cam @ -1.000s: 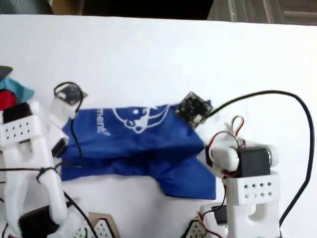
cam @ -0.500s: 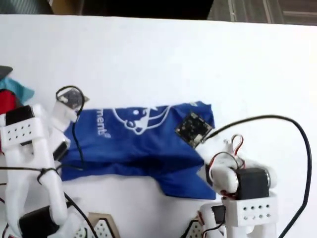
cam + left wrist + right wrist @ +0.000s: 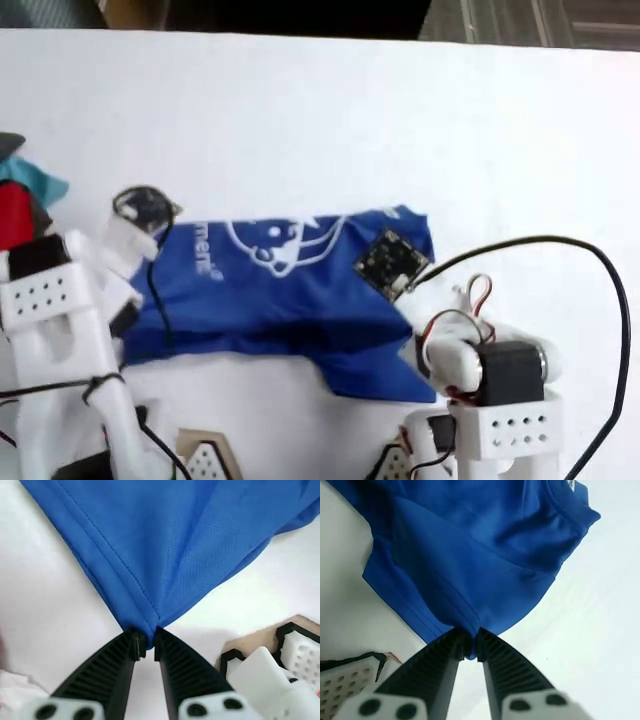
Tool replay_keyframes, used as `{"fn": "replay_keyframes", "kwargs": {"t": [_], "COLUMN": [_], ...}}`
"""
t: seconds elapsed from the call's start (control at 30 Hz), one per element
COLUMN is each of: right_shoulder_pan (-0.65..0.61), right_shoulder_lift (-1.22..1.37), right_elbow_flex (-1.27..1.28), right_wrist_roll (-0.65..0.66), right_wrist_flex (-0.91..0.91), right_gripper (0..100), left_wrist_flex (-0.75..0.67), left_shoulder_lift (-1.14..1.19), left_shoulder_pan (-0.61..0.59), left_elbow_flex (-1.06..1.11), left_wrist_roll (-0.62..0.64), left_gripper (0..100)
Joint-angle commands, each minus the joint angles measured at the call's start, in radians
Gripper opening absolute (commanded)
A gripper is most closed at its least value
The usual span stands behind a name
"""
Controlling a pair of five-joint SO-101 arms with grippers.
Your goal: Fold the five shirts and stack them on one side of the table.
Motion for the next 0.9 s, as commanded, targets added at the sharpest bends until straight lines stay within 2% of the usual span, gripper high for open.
{"fn": "replay_keyframes", "kwargs": {"t": [0.0,0.2,0.57,0.77,0.87], "right_shoulder_pan": [0.002,0.002,0.002,0.002,-0.004], "right_shoulder_lift": [-0.021,-0.021,-0.021,-0.025,-0.03], "right_elbow_flex": [-0.002,0.078,0.284,0.287,0.284], "right_wrist_roll": [0.003,0.008,0.008,0.008,0.009], "right_wrist_flex": [0.005,-0.038,-0.206,-0.213,-0.209], "right_gripper": [2.1,2.1,2.4,2.5,4.5], "left_wrist_flex": [-0.066,-0.135,-0.222,-0.222,-0.215], "left_shoulder_lift": [-0.026,-0.009,0.204,0.212,0.212], "left_shoulder_pan": [-0.006,-0.006,-0.006,-0.006,-0.009], "left_elbow_flex": [0.07,0.157,0.153,0.151,0.136], "left_wrist_roll": [-0.029,-0.037,-0.031,-0.031,-0.029], "left_gripper": [3,3,3,17,18]}}
